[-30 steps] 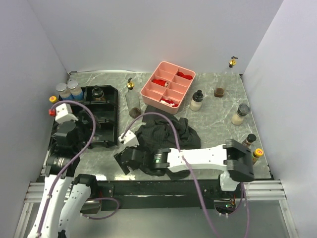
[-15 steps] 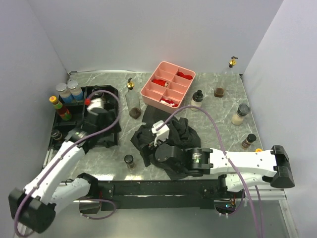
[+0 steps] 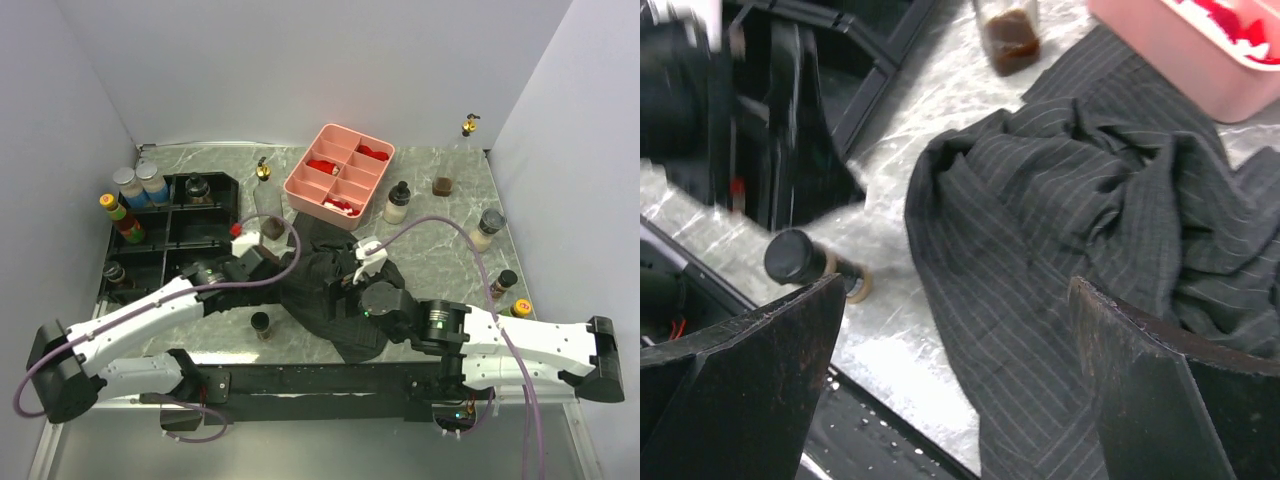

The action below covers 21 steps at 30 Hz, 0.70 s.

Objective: Organize the condiment bottles
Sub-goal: Place the bottle at the center of the board, then pick up the bottle from the center of the board.

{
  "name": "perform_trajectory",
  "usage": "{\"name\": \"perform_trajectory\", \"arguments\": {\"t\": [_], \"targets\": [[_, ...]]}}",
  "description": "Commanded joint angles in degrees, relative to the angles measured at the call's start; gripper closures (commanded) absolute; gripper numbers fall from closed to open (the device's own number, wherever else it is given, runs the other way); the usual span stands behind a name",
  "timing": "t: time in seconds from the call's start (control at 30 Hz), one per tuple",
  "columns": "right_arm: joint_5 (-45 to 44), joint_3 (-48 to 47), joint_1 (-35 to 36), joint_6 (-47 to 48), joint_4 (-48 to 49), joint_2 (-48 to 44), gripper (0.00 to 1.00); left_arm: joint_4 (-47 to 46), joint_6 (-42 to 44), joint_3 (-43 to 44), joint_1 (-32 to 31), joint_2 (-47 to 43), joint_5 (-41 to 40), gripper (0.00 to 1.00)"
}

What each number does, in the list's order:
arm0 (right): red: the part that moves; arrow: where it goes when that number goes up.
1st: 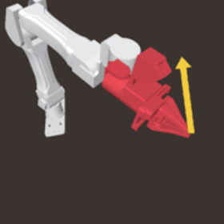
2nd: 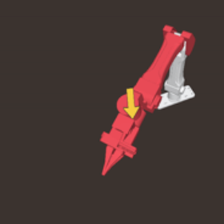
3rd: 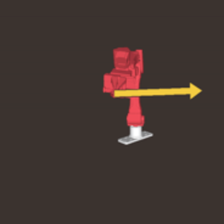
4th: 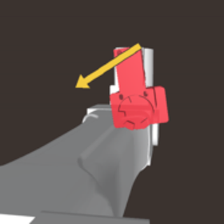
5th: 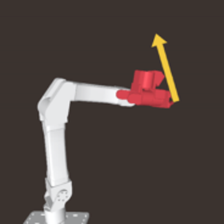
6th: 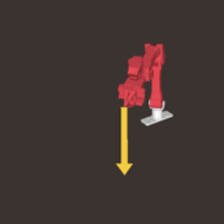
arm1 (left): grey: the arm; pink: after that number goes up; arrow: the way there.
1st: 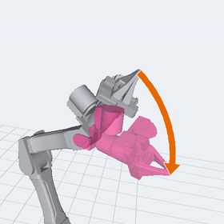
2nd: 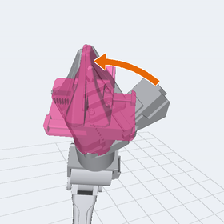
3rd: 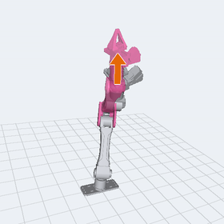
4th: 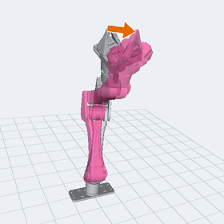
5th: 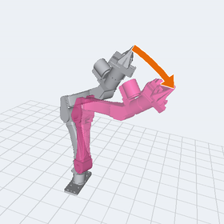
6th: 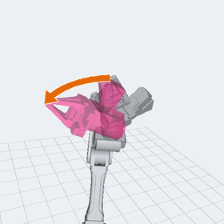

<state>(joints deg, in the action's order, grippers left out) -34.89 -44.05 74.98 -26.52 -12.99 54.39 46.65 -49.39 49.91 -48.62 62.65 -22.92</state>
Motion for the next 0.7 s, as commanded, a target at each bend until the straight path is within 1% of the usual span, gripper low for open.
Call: {"name": "perform_trajectory", "arguments": {"t": [0.0, 0.1, 0.23, 0.33, 0.47, 0.5, 0.53, 0.6, 0.63, 0.67], "targets": [[0.4, 2.6, -1.5, 1.0, 3.4, -3.8, 0.0, 2.7, -7.6, -0.2, -4.9, 2.5, -1.2, 0.1], [0.4, 2.7, -1.8, 0.8, 2.3, -4.2, 0.0, 3.6, -9.8, -1.5, -6.9, 3.0, -1.4, 0.1], [0.4, 3.0, -1.8, 0.2, 1.8, -4.8, 0.0, 4.1, -11.8, -3.0, -8.0, 1.0, -1.7, 0.11], [0.4, 3.4, -1.8, -0.2, 2.1, -5.1, 0.0, 2.0, -11.8, -5.1, -8.5, -0.4, 0.1, 0.16], [0.9, 3.5, -1.8, -0.6, 2.1, -4.8, 0.0, -0.2, -12.7, -7.1, -9.7, -0.1, 1.6, 0.19], [0.9, 3.4, -1.8, -0.7, 1.9, -4.7, 0.0, -0.2, -12.8, -7.9, -10.1, 0.1, 1.9, 0.22], [1.0, 3.3, -1.8, -0.9, 1.6, -4.5, 0.0, -0.2, -13.0, -8.2, -10.5, 0.4, 2.6, 0.28], [0.8, 3.2, -1.8, -0.9, 1.3, -4.4, 0.0, 0.7, -14.1, -8.4, -11.2, 0.5, 2.4, 0.36], [0.7, 3.3, -1.7, -0.9, 1.3, -4.5, 0.0, 1.2, -14.5, -8.5, -11.8, 0.5, 2.3, 0.45], [0.7, 3.4, -1.8, -0.9, 1.4, -4.5, 0.0, 1.7, -15.3, -8.3, -11.9, 0.3, 1.7, 0.5]]}}
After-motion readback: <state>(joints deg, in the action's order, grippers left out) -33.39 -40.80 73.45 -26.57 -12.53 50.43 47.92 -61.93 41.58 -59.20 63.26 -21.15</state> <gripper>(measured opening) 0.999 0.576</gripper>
